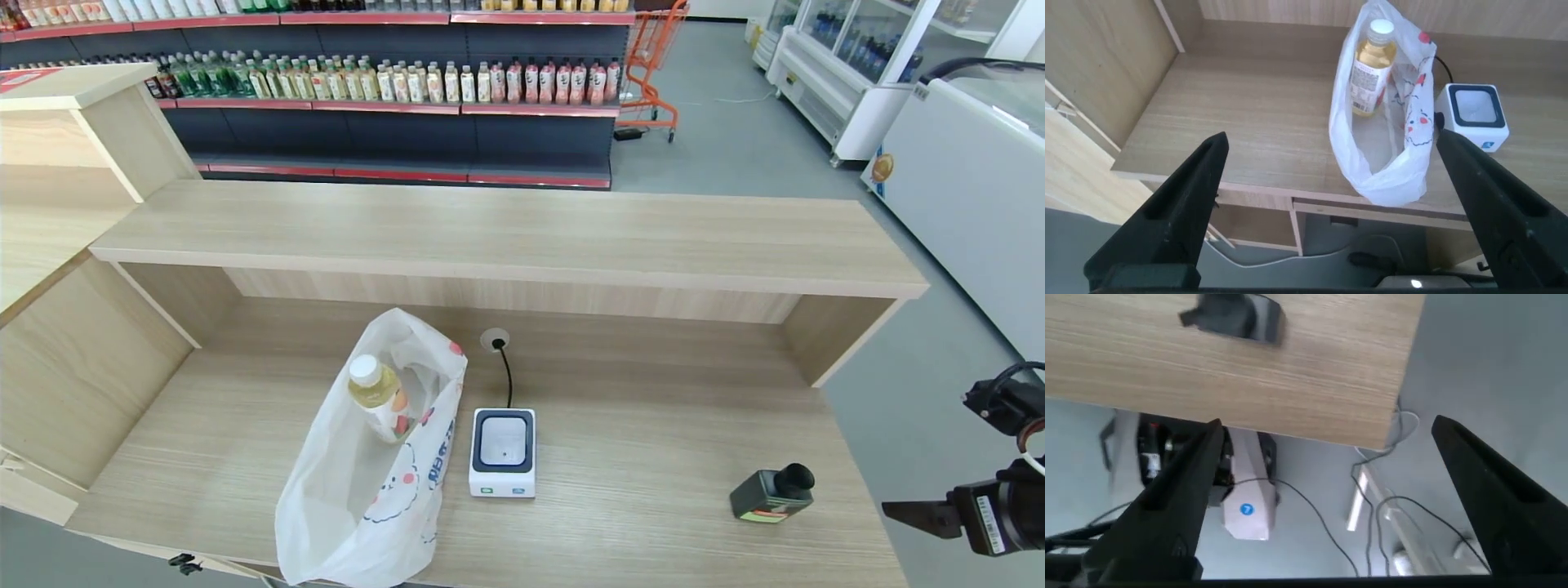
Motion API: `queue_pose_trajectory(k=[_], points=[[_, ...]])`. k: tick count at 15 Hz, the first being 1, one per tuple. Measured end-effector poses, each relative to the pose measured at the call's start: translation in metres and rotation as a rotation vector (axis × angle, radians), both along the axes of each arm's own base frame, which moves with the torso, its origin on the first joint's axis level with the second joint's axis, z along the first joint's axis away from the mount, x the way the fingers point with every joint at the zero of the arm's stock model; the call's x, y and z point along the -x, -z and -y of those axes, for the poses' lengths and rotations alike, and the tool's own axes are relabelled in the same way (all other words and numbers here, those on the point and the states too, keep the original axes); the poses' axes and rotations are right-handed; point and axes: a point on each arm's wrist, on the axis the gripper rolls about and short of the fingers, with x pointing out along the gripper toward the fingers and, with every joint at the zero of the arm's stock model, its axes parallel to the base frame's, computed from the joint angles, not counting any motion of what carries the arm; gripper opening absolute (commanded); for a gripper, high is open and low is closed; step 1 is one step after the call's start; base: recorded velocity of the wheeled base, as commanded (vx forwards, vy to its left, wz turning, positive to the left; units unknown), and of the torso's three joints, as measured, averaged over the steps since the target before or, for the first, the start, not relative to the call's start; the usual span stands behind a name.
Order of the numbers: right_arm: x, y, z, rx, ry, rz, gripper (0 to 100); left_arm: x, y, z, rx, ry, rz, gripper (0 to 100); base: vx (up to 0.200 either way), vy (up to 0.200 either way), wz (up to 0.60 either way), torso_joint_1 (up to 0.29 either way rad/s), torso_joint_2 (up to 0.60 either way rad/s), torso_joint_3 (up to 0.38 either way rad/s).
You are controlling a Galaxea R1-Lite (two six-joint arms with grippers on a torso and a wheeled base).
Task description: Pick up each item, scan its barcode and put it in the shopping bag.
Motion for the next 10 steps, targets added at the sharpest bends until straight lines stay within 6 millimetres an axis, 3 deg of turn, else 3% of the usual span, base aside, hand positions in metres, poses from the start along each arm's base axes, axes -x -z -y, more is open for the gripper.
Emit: queue_pose_trajectory(k=[5, 10], points=[[-0.008, 0.011, 0.004, 0.191, -0.071, -0.081, 100, 0.000, 0.000, 0.000, 0.000, 0.000, 0.000, 100, 0.000, 0.000, 0.00, 0.000, 0.00, 0.000], [-0.035, 0.029, 0.010, 0.318, -0.211, -0.074, 100, 0.000, 0.000, 0.000, 0.000, 0.000, 0.000, 100, 0.000, 0.000, 0.00, 0.000, 0.00, 0.000]])
